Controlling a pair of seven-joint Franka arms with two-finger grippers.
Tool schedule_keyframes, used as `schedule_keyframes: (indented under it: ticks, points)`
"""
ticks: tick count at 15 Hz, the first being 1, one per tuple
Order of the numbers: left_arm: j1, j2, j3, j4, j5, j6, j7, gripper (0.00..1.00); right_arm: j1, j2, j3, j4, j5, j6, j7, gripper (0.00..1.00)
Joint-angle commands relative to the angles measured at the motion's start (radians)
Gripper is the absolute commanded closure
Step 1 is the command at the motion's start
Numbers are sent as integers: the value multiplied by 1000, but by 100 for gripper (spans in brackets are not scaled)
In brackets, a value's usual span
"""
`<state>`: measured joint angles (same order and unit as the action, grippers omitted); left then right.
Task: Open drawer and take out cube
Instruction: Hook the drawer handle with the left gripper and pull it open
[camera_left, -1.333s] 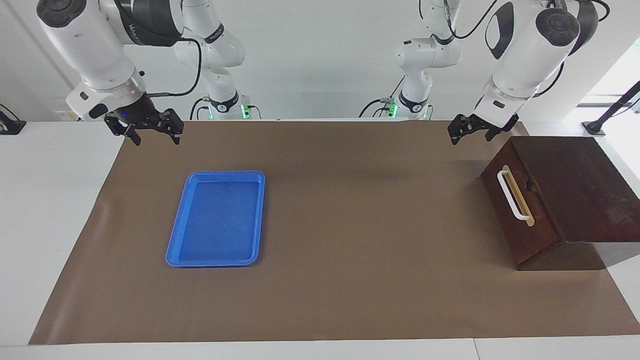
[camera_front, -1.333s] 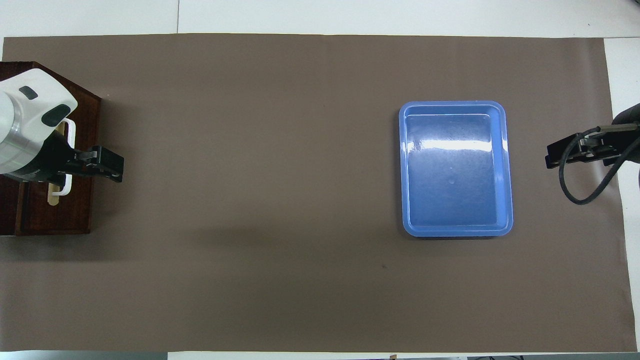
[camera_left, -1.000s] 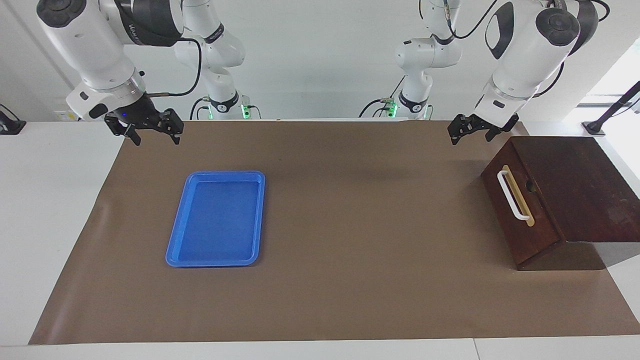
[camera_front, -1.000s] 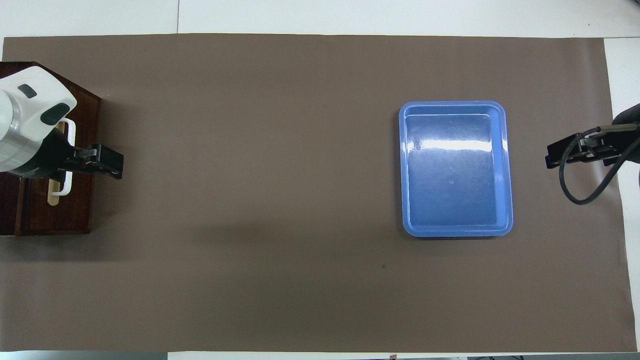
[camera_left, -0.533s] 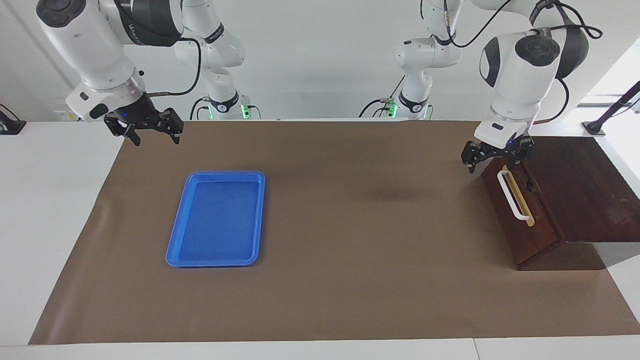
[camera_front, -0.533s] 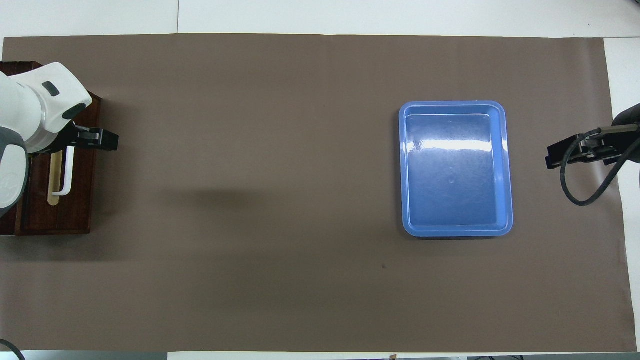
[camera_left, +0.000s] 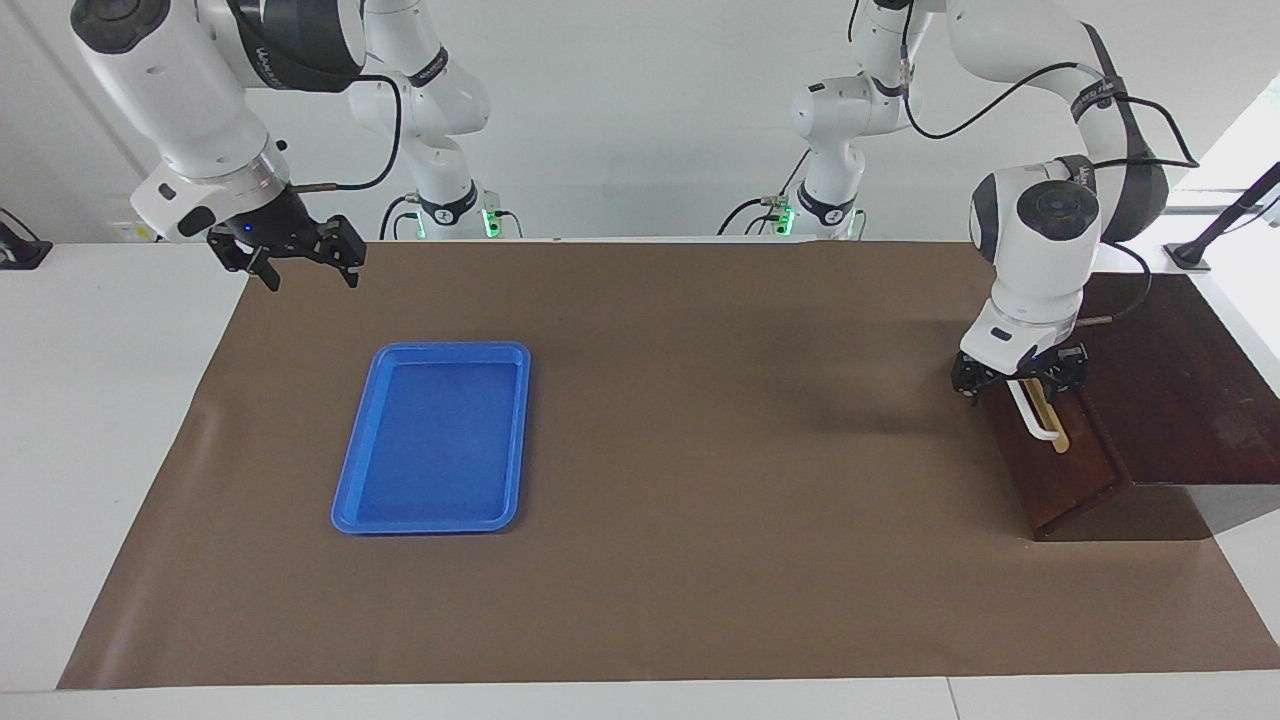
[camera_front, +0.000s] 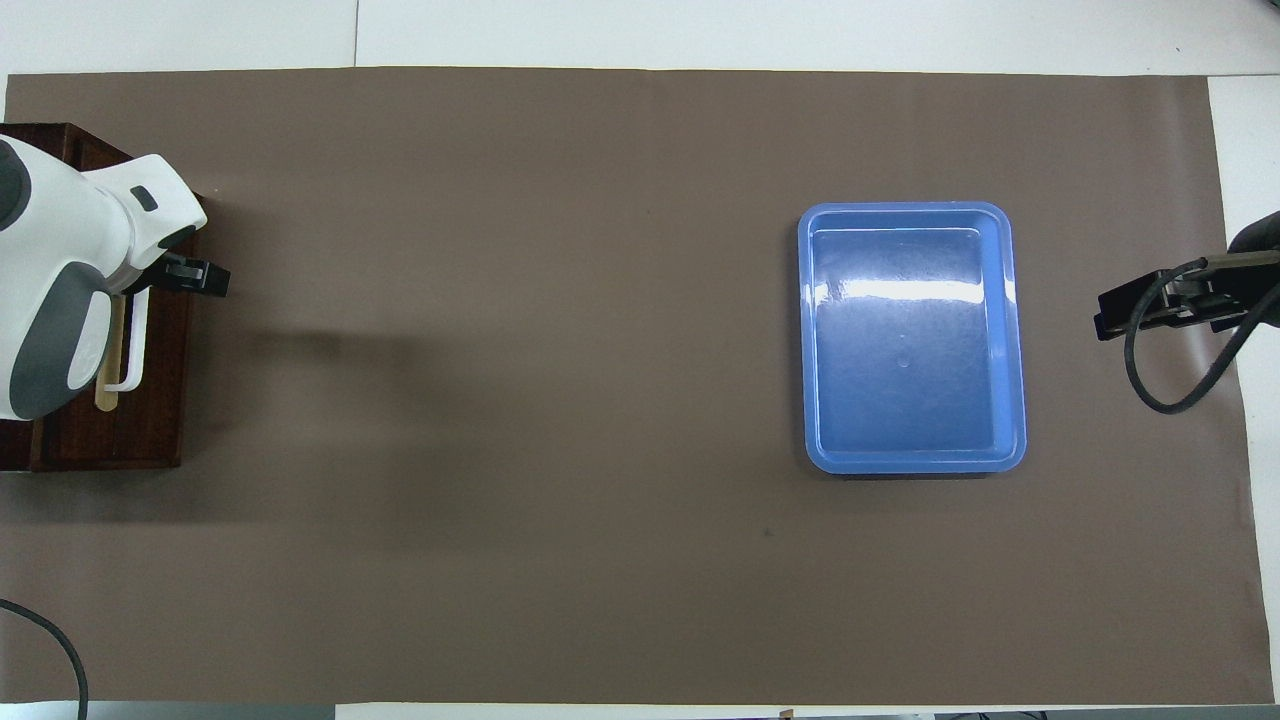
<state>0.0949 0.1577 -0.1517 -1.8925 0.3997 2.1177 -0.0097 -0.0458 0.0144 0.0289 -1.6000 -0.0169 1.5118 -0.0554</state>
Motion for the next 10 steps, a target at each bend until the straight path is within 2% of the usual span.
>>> schedule_keyframes:
  ticks: [1,7,10]
  points:
    - [17,-18,-2,-57,39,54,8,0,-23,-20,6,-11,-2,-9,-32,0]
    - [11,-17,-5,-115,70,107,-25,0,-29,-21,8,-15,8,4,-24,0]
    - [-82,8,-8,-106,68,105,-192,0,-35,-21,6,-15,28,8,-35,0]
